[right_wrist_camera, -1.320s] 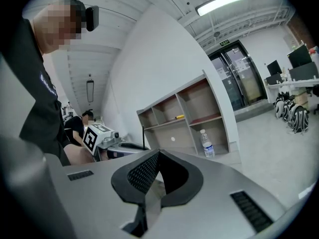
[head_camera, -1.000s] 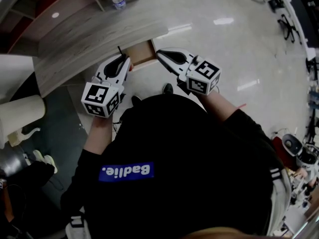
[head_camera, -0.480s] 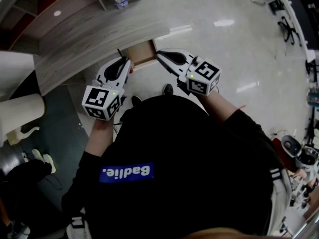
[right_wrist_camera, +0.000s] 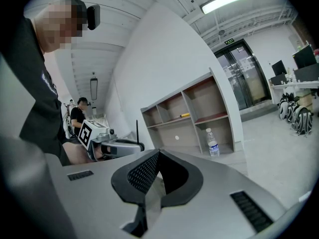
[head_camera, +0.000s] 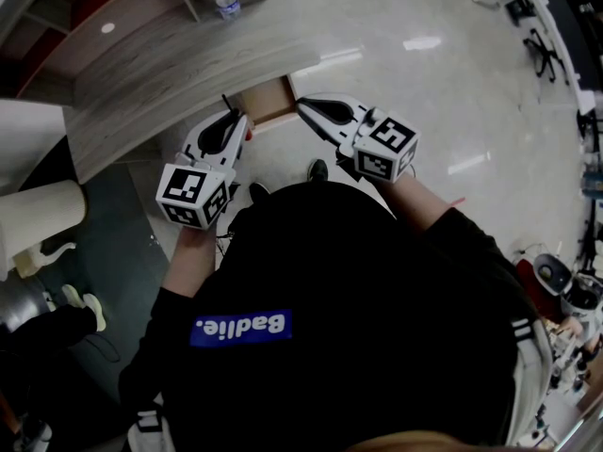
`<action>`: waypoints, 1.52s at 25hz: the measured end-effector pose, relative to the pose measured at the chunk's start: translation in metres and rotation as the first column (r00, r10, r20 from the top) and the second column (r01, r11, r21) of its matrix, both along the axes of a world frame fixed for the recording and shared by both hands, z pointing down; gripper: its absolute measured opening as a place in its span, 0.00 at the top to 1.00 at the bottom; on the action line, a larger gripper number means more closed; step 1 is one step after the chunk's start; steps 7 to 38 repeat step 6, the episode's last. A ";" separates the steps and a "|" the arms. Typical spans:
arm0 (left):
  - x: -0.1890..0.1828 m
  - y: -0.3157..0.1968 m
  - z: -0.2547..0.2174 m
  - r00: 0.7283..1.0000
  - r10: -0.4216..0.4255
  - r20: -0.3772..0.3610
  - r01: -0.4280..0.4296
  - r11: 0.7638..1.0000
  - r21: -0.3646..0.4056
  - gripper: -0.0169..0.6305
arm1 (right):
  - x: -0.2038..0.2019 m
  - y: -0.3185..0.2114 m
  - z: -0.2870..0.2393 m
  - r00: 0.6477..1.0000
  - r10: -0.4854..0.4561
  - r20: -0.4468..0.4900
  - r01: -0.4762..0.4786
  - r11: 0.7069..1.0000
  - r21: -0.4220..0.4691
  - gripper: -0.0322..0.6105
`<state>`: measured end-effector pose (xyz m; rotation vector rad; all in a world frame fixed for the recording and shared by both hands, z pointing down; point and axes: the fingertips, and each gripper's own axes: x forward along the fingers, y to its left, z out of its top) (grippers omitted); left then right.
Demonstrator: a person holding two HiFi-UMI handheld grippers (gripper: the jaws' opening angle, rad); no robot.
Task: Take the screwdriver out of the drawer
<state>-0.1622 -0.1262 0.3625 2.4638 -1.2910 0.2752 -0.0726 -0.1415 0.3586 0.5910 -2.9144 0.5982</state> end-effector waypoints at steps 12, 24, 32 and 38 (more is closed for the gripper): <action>0.001 0.000 0.005 1.000 0.004 -0.003 -0.004 1.000 -0.001 0.90 | 0.001 -0.001 0.004 1.000 0.006 0.000 -0.006 1.000 -0.001 0.91; 0.001 0.000 0.005 1.000 0.004 -0.003 -0.004 1.000 -0.001 0.90 | 0.001 -0.001 0.004 1.000 0.006 0.000 -0.006 1.000 -0.001 0.91; 0.001 0.000 0.005 1.000 0.004 -0.003 -0.004 1.000 -0.001 0.90 | 0.001 -0.001 0.004 1.000 0.006 0.000 -0.006 1.000 -0.001 0.91; 0.001 0.000 0.005 1.000 0.004 -0.003 -0.004 1.000 -0.001 0.90 | 0.001 -0.001 0.004 1.000 0.006 0.000 -0.006 1.000 -0.001 0.91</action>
